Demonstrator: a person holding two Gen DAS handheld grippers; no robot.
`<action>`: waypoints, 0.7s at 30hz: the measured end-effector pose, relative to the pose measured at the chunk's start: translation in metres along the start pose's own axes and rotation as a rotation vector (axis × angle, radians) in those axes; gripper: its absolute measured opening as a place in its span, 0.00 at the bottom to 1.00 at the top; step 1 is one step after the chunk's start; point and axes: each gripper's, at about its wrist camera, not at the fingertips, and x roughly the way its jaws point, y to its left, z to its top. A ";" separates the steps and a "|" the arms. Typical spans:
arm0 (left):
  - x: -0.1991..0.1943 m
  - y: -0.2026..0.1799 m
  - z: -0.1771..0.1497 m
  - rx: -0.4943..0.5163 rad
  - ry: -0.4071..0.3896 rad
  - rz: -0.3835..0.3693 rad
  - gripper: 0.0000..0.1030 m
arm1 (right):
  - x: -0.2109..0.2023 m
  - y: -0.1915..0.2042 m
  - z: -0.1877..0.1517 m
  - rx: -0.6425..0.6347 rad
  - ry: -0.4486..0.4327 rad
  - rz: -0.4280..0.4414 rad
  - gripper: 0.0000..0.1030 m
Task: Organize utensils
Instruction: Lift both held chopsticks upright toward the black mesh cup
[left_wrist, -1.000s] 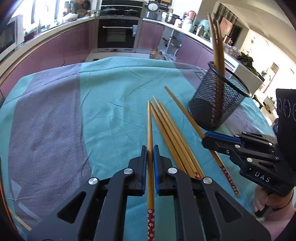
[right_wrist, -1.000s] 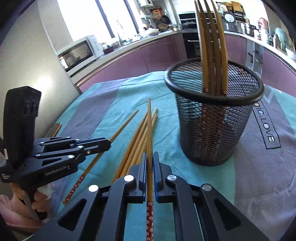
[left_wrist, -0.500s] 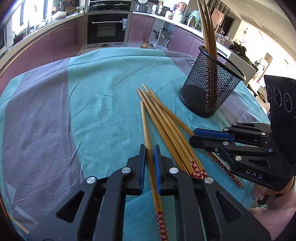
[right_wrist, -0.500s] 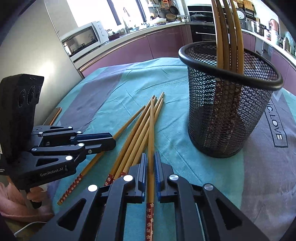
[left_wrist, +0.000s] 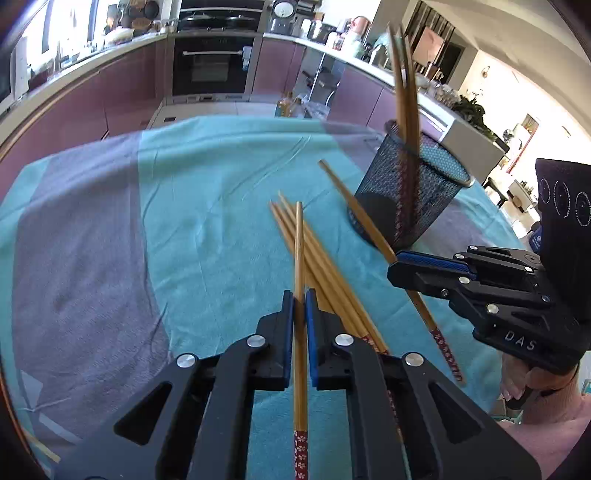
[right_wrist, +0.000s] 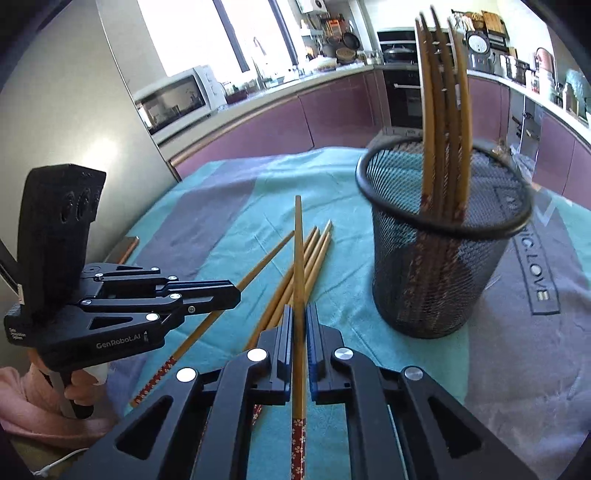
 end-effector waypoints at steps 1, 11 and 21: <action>-0.005 -0.001 0.002 0.004 -0.012 -0.005 0.07 | -0.007 -0.001 0.001 0.002 -0.019 -0.002 0.06; -0.064 -0.014 0.030 0.046 -0.152 -0.123 0.07 | -0.060 -0.016 0.015 0.032 -0.168 -0.007 0.06; -0.101 -0.015 0.049 0.042 -0.246 -0.181 0.07 | -0.087 -0.026 0.031 0.042 -0.261 -0.013 0.06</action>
